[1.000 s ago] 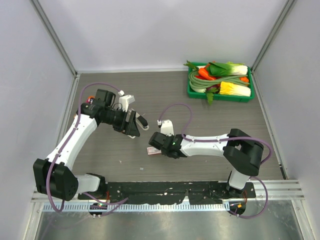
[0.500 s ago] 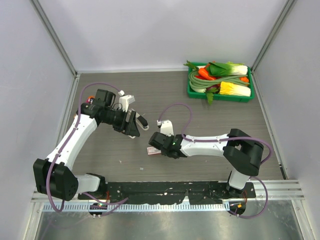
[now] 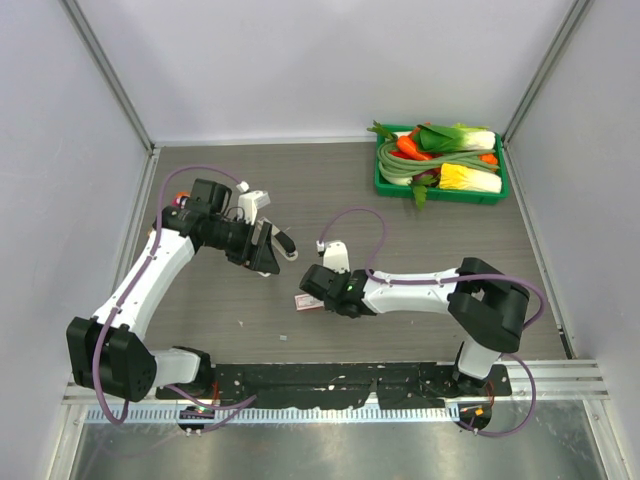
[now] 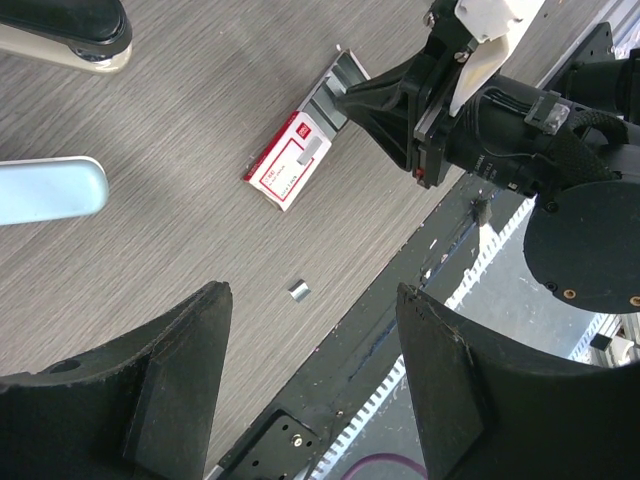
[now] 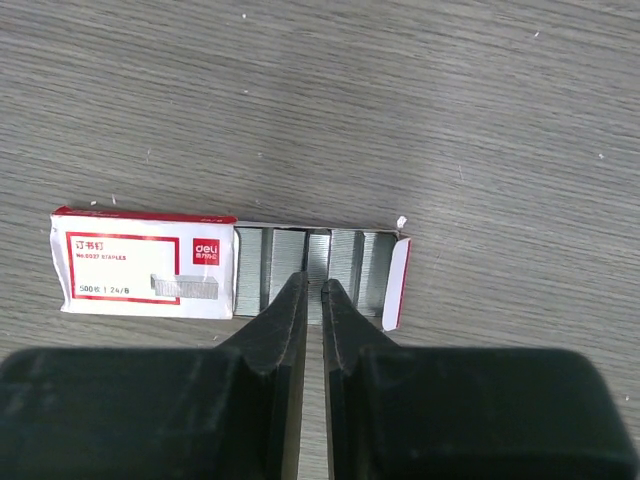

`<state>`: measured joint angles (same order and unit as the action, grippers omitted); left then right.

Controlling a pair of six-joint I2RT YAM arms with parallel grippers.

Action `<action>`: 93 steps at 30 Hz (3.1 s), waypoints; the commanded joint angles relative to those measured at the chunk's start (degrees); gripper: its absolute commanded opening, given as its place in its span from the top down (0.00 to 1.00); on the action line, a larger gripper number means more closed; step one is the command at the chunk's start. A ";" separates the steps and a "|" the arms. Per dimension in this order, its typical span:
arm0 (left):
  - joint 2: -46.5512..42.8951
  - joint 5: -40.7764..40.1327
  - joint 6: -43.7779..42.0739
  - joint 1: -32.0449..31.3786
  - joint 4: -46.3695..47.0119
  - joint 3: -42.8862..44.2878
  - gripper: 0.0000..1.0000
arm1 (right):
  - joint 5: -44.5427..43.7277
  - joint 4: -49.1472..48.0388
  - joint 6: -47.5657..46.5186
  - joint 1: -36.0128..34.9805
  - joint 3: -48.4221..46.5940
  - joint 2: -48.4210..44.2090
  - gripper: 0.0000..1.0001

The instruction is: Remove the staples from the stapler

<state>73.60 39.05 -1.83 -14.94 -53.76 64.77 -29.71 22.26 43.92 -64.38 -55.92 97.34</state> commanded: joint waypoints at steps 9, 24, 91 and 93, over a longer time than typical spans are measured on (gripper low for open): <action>-1.36 1.47 -0.55 -0.18 -0.21 -0.17 0.30 | -2.10 -4.94 0.90 0.13 5.02 -8.74 0.90; -1.44 1.73 -0.64 -0.35 -0.12 -0.17 0.30 | -2.19 -6.09 0.20 0.13 6.35 -10.59 0.90; -2.32 1.38 -1.08 -0.53 -0.65 0.00 0.30 | -0.52 -1.61 -3.05 0.13 -1.56 -0.31 0.97; -2.32 1.38 -1.08 -0.53 -0.65 -0.08 0.29 | -0.78 -1.52 -3.23 0.04 -1.65 -0.40 0.99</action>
<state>72.84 39.09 -2.02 -15.27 -54.08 64.55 -29.47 21.47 41.69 -64.36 -55.20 96.49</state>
